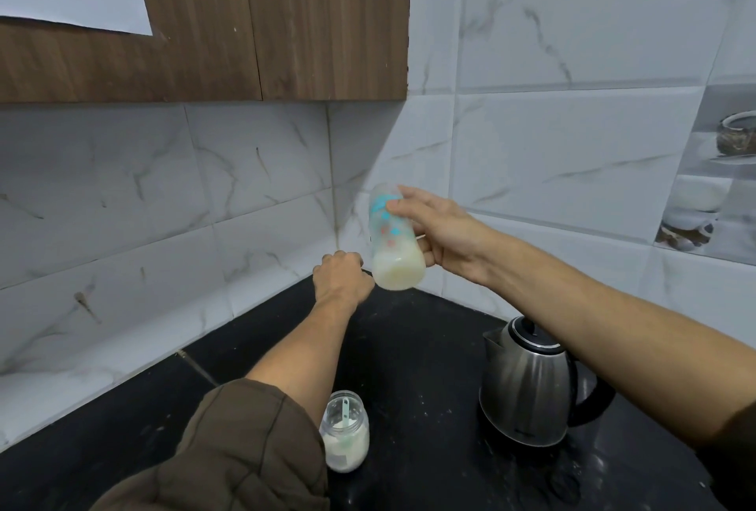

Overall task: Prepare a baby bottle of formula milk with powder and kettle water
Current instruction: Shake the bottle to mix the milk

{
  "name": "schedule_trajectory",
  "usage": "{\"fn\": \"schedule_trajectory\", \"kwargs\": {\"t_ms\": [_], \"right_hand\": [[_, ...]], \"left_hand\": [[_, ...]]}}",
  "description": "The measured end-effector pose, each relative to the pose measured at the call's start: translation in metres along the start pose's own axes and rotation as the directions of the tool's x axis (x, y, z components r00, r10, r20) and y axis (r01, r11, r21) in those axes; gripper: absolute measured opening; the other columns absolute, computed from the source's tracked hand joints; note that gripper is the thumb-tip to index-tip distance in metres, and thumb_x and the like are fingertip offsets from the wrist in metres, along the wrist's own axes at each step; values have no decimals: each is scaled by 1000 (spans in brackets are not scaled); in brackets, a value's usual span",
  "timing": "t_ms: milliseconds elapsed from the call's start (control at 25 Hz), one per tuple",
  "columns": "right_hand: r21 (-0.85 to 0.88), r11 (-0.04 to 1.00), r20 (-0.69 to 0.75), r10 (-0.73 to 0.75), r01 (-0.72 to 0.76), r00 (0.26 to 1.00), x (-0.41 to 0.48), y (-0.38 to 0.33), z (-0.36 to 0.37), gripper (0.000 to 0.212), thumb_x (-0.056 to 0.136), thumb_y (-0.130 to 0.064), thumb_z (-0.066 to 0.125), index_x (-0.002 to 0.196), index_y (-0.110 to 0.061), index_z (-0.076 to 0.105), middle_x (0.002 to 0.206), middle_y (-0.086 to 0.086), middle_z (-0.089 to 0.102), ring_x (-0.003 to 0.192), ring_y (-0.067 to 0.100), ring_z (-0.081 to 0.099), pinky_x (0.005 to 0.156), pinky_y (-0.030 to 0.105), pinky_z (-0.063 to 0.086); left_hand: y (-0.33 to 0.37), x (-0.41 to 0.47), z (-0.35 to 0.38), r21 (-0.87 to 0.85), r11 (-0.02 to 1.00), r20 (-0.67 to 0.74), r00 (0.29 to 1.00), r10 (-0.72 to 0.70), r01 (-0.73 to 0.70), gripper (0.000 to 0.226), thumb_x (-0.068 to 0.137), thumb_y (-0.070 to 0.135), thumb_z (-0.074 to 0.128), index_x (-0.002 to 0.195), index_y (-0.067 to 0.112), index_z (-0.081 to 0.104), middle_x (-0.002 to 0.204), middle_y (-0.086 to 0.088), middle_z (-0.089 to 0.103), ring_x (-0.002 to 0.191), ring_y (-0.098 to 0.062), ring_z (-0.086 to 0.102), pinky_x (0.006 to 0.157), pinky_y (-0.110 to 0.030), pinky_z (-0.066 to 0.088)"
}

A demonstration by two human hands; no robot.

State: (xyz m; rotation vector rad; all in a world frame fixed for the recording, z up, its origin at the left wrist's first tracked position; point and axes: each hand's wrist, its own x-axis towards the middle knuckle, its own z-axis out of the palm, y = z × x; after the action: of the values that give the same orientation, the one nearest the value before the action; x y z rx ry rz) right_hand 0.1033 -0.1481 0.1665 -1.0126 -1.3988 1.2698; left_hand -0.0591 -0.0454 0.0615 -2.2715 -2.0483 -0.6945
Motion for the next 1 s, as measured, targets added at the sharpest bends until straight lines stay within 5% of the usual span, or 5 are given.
{"fn": "schedule_trajectory", "kwargs": {"t_ms": [200,440,640,840,1000], "right_hand": [[281,955,-385,23,94,922,15,-7,-16,41,97,-33,73,132,-13,61,113,16,71,74,27,79,58,34,63],[-61,998,-45,21,-24,999,3,6,-9,47,84,-37,82,128,-31,68,95,7,80,67,24,77,53,30,60],[309,939,-422,-5,149,907,17,-12,-25,30,96,-32,73,120,-17,63,110,15,72,72,26,79,59,35,63],[9,999,-96,-29,30,995,6,2,-5,26,88,-35,80,113,-33,74,99,10,79,70,28,79,54,32,61],[268,950,-377,-49,159,925,16,-19,-11,36,96,-32,75,126,-17,64,107,13,73,70,25,80,56,34,62]], "left_hand": [[-3,0,0,33,999,4,1000,26,-26,39,86,10,53,120,15,72,114,-8,69,108,-29,60,94,-43,53],[-4,4,1,60,998,-10,999,35,-35,29,91,18,57,115,15,73,108,-8,68,102,-28,60,83,-41,51],[-6,5,2,42,999,-12,1000,19,-19,39,86,10,53,119,16,73,114,-7,71,108,-27,61,93,-43,54],[0,8,0,29,999,-26,1000,15,-14,24,90,20,59,108,12,73,101,-8,68,97,-28,62,85,-42,54],[0,9,0,36,999,-25,999,33,-32,40,87,12,54,122,15,72,116,-7,71,109,-28,61,92,-42,53]]}}
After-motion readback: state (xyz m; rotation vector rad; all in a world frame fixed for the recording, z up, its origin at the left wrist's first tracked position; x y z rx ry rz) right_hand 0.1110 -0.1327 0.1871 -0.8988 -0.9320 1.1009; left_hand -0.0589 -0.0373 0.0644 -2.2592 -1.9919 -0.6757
